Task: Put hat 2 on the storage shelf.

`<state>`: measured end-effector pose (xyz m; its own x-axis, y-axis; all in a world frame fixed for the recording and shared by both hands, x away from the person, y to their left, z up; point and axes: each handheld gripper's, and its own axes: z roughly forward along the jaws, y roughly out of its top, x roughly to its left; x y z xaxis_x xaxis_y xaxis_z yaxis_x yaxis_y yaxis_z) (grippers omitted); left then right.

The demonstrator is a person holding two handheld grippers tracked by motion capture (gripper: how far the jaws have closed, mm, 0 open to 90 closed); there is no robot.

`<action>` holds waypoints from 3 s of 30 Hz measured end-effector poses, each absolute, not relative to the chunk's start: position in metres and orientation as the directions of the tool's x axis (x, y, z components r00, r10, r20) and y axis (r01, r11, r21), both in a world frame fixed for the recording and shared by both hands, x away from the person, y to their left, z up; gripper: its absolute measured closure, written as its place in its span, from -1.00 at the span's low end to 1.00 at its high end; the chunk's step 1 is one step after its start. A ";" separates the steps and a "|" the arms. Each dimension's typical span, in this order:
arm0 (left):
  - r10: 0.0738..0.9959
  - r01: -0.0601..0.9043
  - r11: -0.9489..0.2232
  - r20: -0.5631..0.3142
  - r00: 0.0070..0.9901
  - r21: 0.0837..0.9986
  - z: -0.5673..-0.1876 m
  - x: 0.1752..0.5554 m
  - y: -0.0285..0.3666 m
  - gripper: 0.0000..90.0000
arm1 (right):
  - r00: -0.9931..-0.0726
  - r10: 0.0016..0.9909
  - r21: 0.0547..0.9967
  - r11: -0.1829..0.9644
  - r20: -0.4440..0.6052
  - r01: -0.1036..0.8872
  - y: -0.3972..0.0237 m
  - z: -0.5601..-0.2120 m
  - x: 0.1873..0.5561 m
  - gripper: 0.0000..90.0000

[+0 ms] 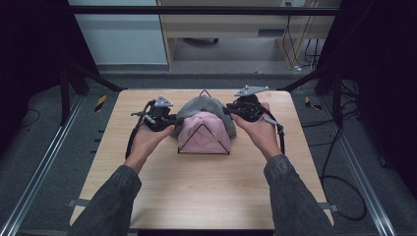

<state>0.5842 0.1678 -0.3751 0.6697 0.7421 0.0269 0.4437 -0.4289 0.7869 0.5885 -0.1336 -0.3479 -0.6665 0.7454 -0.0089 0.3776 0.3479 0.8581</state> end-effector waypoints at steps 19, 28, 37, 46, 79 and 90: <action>0.746 0.416 -0.446 0.073 0.662 0.793 -0.355 0.559 0.173 -0.15 | -0.659 0.752 0.876 0.309 0.014 0.371 -0.139 -0.331 0.566 0.21; 0.757 0.437 -0.405 0.027 0.652 0.803 -0.352 0.545 0.185 -0.46 | -0.649 0.761 0.878 0.308 0.004 0.366 -0.143 -0.329 0.553 -0.06; 0.747 0.442 -0.413 0.019 0.664 0.796 -0.355 0.530 0.192 -0.58 | -0.633 0.774 0.881 0.293 0.009 0.371 -0.147 -0.333 0.544 -0.43; 0.729 0.438 -0.471 0.059 0.682 0.766 -0.370 0.509 0.204 -0.63 | -0.609 0.793 0.890 0.274 0.005 0.364 -0.170 -0.348 0.524 -0.61; 0.780 0.618 -0.474 -0.027 0.626 0.627 -0.465 0.489 0.271 -0.75 | -0.500 0.863 0.757 0.280 0.071 0.590 -0.225 -0.474 0.483 -0.69; 0.800 0.655 -0.445 -0.058 0.598 0.611 -0.492 0.491 0.280 -0.76 | -0.482 0.873 0.678 0.312 0.071 0.666 -0.229 -0.503 0.487 -0.82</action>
